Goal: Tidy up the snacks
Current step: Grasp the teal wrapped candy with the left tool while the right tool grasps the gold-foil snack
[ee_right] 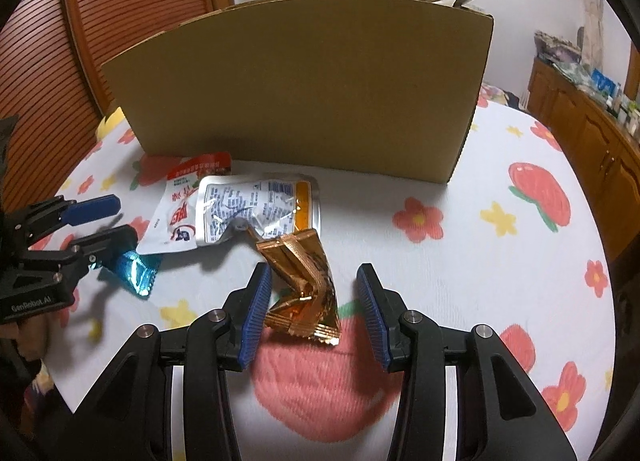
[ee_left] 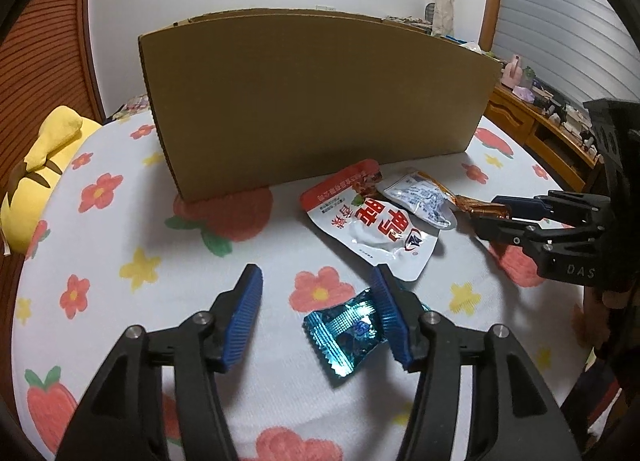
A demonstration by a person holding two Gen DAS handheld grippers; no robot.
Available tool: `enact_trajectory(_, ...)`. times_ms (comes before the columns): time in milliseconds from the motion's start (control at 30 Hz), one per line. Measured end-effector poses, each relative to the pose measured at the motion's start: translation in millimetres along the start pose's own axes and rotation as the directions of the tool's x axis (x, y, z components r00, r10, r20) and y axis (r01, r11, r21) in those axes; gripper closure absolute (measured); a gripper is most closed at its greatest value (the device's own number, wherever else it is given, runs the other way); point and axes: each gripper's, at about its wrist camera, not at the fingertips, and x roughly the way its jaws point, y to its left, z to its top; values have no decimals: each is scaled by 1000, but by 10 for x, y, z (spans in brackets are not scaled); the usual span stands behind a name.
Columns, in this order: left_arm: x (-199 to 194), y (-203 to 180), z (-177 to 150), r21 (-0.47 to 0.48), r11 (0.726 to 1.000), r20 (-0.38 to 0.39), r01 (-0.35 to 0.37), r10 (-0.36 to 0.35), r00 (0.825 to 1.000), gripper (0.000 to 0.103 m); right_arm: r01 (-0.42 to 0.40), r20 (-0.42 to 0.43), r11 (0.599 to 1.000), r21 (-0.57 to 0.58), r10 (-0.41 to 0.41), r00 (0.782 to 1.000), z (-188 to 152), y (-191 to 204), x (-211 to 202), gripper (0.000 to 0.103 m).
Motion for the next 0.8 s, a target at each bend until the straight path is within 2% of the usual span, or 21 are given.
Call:
enact_trajectory(233, 52, -3, -6, 8, 1000, -30, 0, 0, 1000, 34, -4, 3, 1000, -18, 4, 1000, -27, -16, -6, 56)
enact_trajectory(300, 69, -21, -10, 18, 1000, -41, 1, 0, 999, 29, 4, 7, 1000, -25, -4, 1000, -52, 6, -9, 56)
enact_trajectory(533, 82, -107, -19, 72, 997, -68, -32, 37, 997, 17, 41, 5, 997, -60, -40, 999, -67, 85, 6, 55)
enact_trajectory(667, 111, -131, -45, 88, 995, -101, -35, 44, 994, 15, 43, 6, 997, -62, -43, 999, -72, 76, 0, 55)
enact_trajectory(800, 102, -128, -55, 92, 995, -103, -31, 40, 994, 15, 45, 6, 997, -63, -45, 999, -72, 76, -4, 55)
